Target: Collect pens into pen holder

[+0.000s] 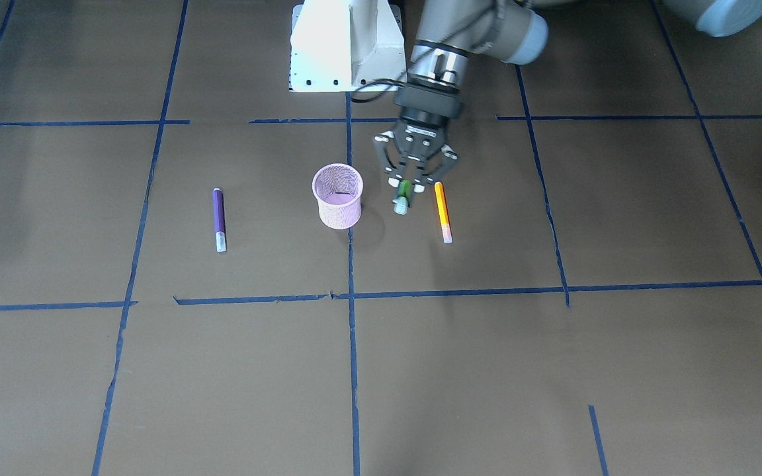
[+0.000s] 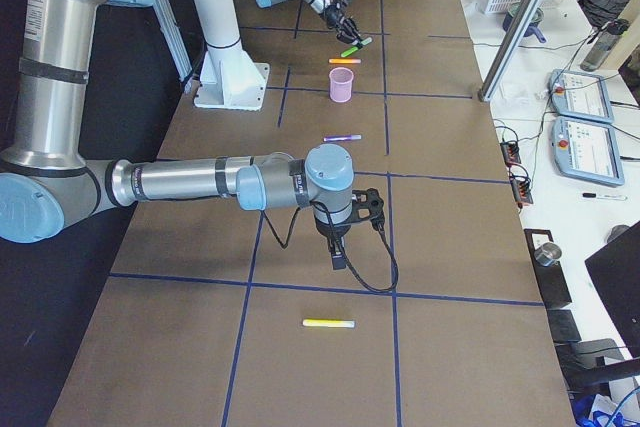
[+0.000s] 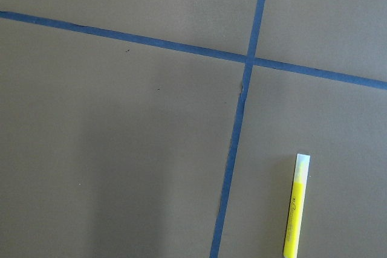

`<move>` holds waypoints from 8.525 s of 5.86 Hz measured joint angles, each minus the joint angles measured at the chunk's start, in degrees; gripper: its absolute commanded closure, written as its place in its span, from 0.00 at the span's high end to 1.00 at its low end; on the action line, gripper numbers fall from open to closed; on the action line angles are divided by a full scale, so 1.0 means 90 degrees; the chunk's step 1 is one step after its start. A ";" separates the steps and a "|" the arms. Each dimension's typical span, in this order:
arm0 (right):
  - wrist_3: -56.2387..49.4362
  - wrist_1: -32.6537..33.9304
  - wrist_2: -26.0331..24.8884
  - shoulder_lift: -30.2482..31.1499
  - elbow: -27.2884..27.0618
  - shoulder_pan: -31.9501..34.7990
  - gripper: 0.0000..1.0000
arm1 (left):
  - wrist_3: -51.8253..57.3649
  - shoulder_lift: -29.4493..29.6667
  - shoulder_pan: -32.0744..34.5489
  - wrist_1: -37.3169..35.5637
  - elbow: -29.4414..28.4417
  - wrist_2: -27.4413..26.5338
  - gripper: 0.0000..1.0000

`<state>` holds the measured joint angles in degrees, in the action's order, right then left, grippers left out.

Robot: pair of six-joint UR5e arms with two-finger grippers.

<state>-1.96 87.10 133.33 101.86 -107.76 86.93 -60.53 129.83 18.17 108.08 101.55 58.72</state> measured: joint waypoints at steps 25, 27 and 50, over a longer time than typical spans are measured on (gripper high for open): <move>0.1983 -0.3589 -0.0526 -0.0738 0.3876 -0.0875 0.64 | 0.1267 -0.0920 0.2272 -0.2658 0.0625 0.6125 1.00; 0.1975 -0.3584 -0.0678 -0.0769 0.4000 -0.0995 0.58 | 0.1275 -0.0920 0.2262 -0.2645 0.0596 0.6122 1.00; 0.6848 -0.3017 -0.8821 -0.4660 0.0189 -0.7867 0.00 | 0.0979 -0.0929 0.2274 -0.2696 0.0567 0.6161 1.00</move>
<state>59.67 59.94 53.94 59.92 -106.06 16.13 -51.72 121.47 38.63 83.81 106.65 114.17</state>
